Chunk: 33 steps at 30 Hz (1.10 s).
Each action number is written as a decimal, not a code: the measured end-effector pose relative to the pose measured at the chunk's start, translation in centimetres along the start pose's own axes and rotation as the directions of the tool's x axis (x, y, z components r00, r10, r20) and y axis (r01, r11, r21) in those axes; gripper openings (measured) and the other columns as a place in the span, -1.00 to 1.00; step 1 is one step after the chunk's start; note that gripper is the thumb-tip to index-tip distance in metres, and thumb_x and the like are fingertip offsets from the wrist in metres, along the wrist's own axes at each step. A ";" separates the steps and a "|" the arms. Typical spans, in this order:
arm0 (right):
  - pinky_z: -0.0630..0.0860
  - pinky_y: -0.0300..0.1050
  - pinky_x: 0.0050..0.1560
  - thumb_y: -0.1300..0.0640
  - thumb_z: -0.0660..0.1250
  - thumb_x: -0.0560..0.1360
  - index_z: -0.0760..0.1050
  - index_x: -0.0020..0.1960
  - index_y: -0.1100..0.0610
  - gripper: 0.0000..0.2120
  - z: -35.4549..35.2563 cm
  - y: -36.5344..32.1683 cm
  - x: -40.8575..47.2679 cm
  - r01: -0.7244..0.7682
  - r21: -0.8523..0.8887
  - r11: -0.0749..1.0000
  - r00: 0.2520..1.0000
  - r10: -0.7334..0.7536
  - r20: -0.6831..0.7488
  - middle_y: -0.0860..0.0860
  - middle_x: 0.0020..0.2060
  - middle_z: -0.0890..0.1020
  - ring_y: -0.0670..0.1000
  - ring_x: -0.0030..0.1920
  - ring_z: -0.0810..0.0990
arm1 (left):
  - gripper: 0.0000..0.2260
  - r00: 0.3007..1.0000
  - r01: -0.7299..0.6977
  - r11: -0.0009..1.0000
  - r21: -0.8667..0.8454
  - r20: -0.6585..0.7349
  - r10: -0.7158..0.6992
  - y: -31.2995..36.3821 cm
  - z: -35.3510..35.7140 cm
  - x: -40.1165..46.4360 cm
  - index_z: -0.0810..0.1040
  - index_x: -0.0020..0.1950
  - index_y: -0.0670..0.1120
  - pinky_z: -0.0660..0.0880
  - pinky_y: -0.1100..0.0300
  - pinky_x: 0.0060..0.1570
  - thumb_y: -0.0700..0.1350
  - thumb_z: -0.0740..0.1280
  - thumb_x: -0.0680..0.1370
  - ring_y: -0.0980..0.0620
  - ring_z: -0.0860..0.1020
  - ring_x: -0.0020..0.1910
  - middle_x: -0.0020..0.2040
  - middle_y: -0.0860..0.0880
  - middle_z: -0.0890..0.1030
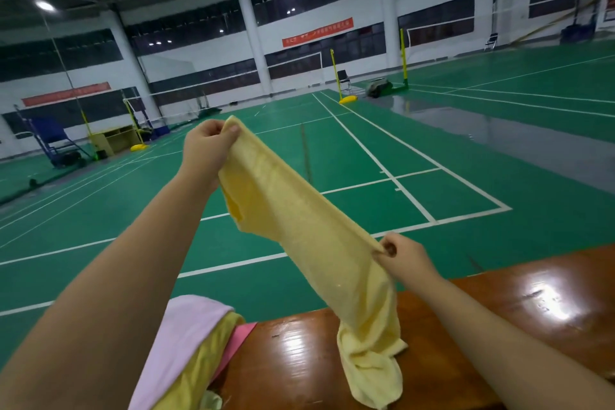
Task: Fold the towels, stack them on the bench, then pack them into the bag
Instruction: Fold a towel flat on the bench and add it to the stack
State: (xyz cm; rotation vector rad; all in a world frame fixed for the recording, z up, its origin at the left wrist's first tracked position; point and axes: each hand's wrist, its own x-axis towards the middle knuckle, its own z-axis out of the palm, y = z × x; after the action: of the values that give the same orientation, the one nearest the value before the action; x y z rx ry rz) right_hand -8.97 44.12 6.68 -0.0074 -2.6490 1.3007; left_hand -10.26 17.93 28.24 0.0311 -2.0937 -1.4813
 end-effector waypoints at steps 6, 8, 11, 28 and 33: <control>0.29 -0.14 -0.32 0.09 0.38 0.48 0.44 -0.19 0.12 -0.84 -5.5 -3.6 2.0 0.161 0.160 0.974 0.980 -0.139 -0.143 -0.03 -0.37 0.45 0.00 -0.30 0.41 | -0.90 0.971 0.153 0.988 -0.030 -0.182 -0.156 -4.7 -2.8 1.6 0.53 0.03 -0.08 0.44 -0.01 0.11 -0.07 0.31 0.59 -0.06 0.45 0.02 -0.10 0.00 0.50; 0.27 -0.13 -0.33 0.09 0.35 0.51 0.43 -0.18 0.13 -0.84 -7.7 -6.3 2.0 0.263 0.213 0.941 0.958 -0.229 -0.174 -0.02 -0.37 0.41 -0.03 -0.33 0.35 | -0.90 0.961 0.181 0.982 -0.048 -0.205 -0.187 -5.9 -3.3 1.6 0.51 0.01 -0.09 0.45 -0.02 0.08 -0.07 0.30 0.59 -0.06 0.46 0.00 -0.07 -0.04 0.51; 0.33 -0.13 -0.26 0.09 0.34 0.52 0.49 -0.10 0.16 -0.87 -9.6 -9.4 2.1 0.337 0.212 0.917 0.940 -0.316 -0.130 0.00 -0.31 0.48 -0.04 -0.29 0.41 | -0.91 0.980 0.153 0.988 -0.036 -0.122 -0.156 -7.0 -3.7 0.7 0.54 -0.12 -0.08 0.42 0.04 -0.10 -0.10 0.34 0.57 -0.03 0.46 -0.14 -0.18 -0.03 0.52; 0.39 -0.28 -0.18 0.10 0.40 0.46 0.52 0.06 0.09 -0.81 4.6 -0.1 -3.5 0.191 -0.017 0.981 0.860 -0.159 0.484 -0.09 -0.21 0.51 -0.09 -0.18 0.48 | -0.89 0.712 0.118 0.902 0.416 0.598 -0.369 -17.9 5.9 -17.4 0.62 -0.07 -0.09 0.37 0.25 -0.28 -0.05 0.41 0.51 0.09 0.46 -0.27 -0.25 0.02 0.52; 0.49 -0.17 -0.03 0.17 0.38 0.49 0.49 0.00 0.07 -0.88 6.1 5.2 -4.7 0.034 -0.069 0.997 0.890 0.002 0.455 -0.06 -0.10 0.55 -0.02 -0.02 0.54 | -0.90 0.688 0.145 0.855 0.499 0.570 -0.449 -19.6 5.1 -16.8 0.55 -0.13 -0.05 0.38 0.24 -0.27 -0.05 0.35 0.55 0.05 0.47 -0.22 -0.22 0.01 0.51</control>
State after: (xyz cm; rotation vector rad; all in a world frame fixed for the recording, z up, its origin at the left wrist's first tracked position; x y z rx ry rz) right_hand -5.84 42.18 -1.84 0.3523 -3.0746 1.3302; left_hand -4.31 20.31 2.75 0.0076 -3.1263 -1.2957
